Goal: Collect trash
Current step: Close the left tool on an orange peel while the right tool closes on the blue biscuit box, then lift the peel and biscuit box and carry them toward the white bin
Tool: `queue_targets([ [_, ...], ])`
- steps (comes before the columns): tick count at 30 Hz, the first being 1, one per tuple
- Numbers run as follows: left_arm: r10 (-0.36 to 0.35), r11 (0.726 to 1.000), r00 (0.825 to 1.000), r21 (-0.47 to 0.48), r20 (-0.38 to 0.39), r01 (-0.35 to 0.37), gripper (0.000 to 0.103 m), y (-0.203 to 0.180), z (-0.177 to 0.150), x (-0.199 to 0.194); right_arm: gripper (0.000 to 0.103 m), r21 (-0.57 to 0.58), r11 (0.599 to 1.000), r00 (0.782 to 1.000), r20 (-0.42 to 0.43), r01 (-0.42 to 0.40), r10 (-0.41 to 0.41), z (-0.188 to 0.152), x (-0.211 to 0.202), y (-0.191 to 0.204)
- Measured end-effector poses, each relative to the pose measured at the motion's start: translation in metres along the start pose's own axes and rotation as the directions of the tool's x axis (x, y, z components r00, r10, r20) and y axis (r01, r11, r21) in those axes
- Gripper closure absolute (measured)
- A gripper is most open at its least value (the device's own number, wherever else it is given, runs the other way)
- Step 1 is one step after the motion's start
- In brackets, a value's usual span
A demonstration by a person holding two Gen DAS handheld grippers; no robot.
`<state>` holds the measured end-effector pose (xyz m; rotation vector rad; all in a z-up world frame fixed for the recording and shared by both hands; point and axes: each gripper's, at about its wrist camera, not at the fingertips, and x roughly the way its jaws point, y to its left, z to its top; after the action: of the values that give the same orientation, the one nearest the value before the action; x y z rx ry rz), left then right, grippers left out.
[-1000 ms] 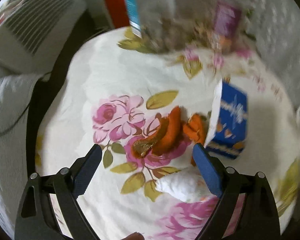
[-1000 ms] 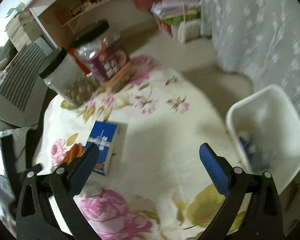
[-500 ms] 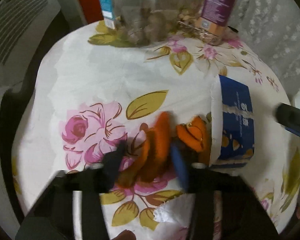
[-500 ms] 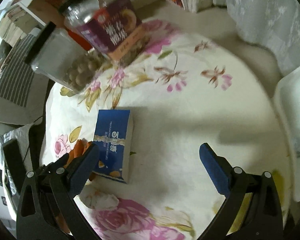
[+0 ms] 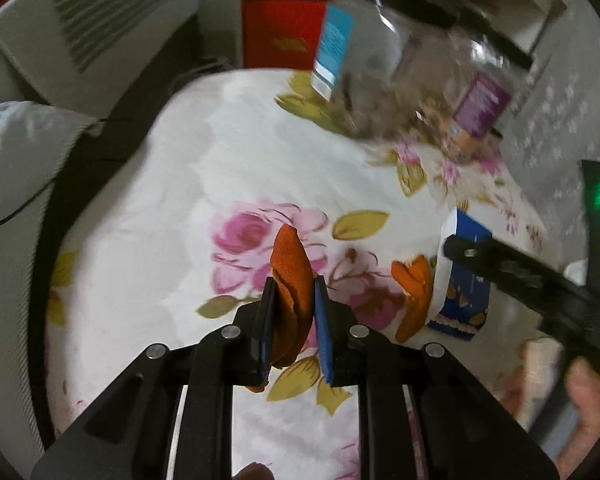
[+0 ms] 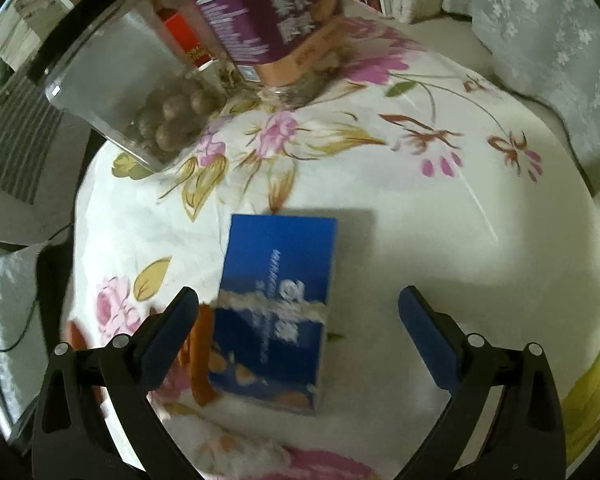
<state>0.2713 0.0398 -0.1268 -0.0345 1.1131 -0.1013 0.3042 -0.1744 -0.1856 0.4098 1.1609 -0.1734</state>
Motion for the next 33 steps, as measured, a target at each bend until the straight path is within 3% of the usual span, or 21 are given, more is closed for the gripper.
queue_targets([
  [2,0.006,1.0,1.0,-0.007,0.024,-0.006,0.085,0.004,-0.002,-0.012,0.007,-0.037,0.999,0.999,0.024,0.034,-0.033,0.0,0.001,0.006],
  [5,0.005,1.0,0.999,-0.017,0.05,-0.004,0.085,0.008,0.001,-0.021,0.032,-0.093,0.993,0.997,0.05,0.067,-0.063,-0.002,-0.001,0.013],
  [6,0.005,1.0,0.998,-0.023,0.057,-0.004,0.085,0.008,0.003,-0.023,0.045,-0.098,0.993,0.997,0.05,0.059,-0.055,-0.002,-0.003,0.013],
  [7,0.006,0.999,0.998,-0.031,0.064,-0.004,0.085,0.009,0.002,-0.025,0.047,-0.098,0.994,0.998,0.045,0.041,-0.036,-0.002,-0.005,0.013],
  [9,0.008,0.998,0.997,-0.055,0.072,-0.004,0.085,0.014,0.004,-0.031,0.048,-0.096,0.995,0.999,0.038,0.005,-0.001,-0.003,-0.011,0.011],
  [21,0.025,0.988,0.984,-0.151,0.178,0.002,0.085,0.021,-0.008,-0.086,0.048,-0.269,0.963,0.982,0.18,-0.011,0.062,-0.021,-0.095,0.025],
  [33,0.055,0.99,0.947,-0.138,0.316,-0.011,0.085,-0.013,-0.027,-0.131,0.048,-0.324,0.944,0.922,0.343,-0.063,0.18,-0.048,-0.165,0.003],
])
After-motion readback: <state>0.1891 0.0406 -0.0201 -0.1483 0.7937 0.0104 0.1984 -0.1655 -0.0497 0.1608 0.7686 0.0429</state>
